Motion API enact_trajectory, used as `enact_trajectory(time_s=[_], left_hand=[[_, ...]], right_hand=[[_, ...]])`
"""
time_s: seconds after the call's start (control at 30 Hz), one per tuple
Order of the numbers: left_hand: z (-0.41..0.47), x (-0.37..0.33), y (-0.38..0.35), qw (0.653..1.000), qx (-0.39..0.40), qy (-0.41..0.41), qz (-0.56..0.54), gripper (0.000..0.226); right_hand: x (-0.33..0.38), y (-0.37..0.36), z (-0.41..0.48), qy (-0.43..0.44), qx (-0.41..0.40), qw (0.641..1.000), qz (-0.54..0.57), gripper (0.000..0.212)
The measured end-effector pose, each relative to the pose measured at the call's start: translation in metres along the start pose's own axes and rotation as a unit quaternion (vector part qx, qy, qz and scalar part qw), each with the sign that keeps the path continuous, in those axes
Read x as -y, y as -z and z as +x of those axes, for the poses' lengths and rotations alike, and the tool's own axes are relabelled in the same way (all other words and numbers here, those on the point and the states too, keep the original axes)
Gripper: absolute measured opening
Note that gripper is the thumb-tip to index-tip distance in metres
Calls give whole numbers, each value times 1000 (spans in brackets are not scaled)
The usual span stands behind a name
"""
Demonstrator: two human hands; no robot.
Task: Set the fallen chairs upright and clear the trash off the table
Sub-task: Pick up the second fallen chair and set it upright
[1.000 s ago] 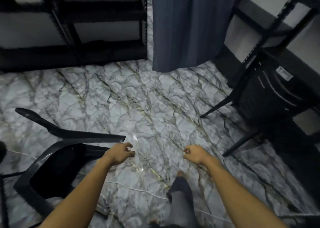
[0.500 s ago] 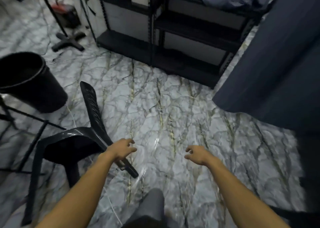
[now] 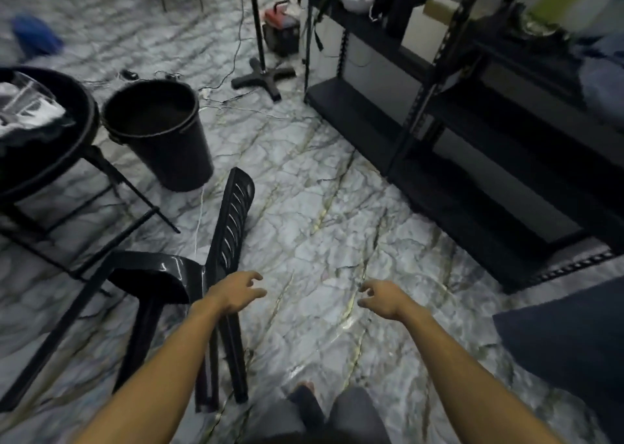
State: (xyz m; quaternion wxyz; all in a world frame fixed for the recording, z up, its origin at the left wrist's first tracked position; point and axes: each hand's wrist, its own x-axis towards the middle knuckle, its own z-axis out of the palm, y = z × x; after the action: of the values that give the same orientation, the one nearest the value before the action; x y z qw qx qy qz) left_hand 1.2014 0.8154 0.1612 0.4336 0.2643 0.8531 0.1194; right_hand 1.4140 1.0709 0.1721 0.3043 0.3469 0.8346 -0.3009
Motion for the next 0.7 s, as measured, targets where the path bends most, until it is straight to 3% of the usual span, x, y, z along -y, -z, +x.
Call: enact_trajectory(time_s=[0.27,0.43,0.7], left_hand=[[53,-30,50,986,-98,98,-96,50],[74,-52,66,951,-172,186,-177,49],[133,-70,108,910,-226,259,-229,42]], right_hand=[[50,109,140,115,62,988,-83,45],[90,172,213,196,112,959,-169,44],[171,230,319,278,146,912,-262,41]])
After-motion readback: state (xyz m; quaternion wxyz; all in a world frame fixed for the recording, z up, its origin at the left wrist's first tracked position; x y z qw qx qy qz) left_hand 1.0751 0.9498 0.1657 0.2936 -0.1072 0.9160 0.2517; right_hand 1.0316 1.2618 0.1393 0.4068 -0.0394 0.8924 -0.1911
